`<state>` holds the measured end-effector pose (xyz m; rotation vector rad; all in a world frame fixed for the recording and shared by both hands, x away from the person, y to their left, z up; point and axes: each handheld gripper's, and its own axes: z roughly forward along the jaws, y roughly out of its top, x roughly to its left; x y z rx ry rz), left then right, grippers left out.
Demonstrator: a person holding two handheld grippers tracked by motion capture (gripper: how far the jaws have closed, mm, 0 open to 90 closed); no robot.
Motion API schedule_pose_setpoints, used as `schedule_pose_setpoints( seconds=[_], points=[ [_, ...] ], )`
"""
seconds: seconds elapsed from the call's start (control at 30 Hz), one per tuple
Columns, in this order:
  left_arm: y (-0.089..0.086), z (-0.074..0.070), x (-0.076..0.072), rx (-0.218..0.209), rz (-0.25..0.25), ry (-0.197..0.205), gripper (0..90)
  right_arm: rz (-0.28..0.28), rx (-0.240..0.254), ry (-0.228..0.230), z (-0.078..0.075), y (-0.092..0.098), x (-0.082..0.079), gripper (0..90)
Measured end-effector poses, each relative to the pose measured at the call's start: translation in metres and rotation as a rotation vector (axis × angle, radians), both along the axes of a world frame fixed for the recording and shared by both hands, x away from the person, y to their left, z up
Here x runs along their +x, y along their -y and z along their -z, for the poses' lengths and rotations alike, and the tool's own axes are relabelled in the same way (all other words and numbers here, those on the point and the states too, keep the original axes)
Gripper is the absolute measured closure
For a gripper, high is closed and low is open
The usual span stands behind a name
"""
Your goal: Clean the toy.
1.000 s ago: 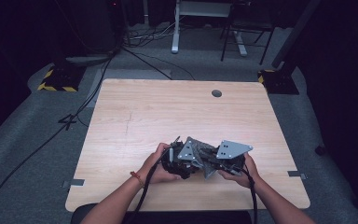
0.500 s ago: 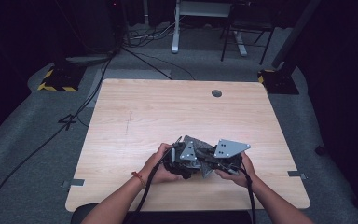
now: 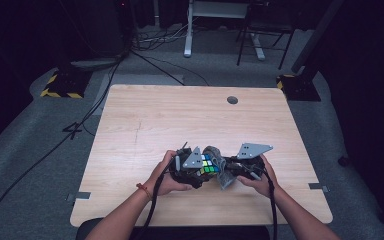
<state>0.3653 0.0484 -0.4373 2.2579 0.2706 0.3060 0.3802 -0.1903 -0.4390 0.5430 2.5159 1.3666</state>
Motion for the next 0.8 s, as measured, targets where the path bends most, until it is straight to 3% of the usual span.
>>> schedule_pose_setpoints(
  seconds=[0.47, 0.73, 0.8],
  points=[
    [0.003, 0.006, 0.003, 0.042, 0.0, -0.018, 32.5, -0.001, 0.052, 0.036, -0.013, 0.0, -0.011, 78.2],
    [0.005, 0.01, 0.004, 0.075, -0.011, -0.025, 32.3, -0.004, 0.076, 0.028, -0.014, 0.0, -0.012, 78.3],
    [0.004, 0.01, 0.004, 0.067, -0.011, -0.025, 32.3, -0.01, 0.088, 0.023, -0.013, 0.0, -0.012, 78.3]
  ],
)
